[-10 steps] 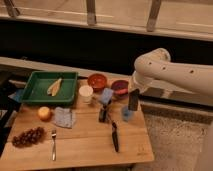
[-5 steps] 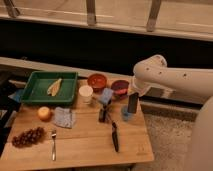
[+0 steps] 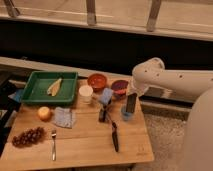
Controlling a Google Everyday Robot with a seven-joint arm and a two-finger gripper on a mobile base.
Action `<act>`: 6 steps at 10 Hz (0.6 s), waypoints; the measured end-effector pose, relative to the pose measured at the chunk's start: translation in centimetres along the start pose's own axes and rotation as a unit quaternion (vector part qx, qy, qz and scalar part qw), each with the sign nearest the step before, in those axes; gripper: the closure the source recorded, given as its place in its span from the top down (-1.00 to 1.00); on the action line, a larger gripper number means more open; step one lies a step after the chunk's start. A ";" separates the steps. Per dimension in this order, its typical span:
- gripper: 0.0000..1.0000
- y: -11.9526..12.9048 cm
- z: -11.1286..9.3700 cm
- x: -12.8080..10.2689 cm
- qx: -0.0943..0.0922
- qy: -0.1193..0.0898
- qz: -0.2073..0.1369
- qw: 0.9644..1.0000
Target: Place eraser in plastic cup
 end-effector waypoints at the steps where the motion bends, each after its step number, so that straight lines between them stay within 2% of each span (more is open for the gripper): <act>1: -1.00 -0.1 0.3 -0.1 -0.001 -0.002 0.002 1.000; 6: -1.00 -0.3 1.3 -0.4 -0.002 -0.011 0.013 1.000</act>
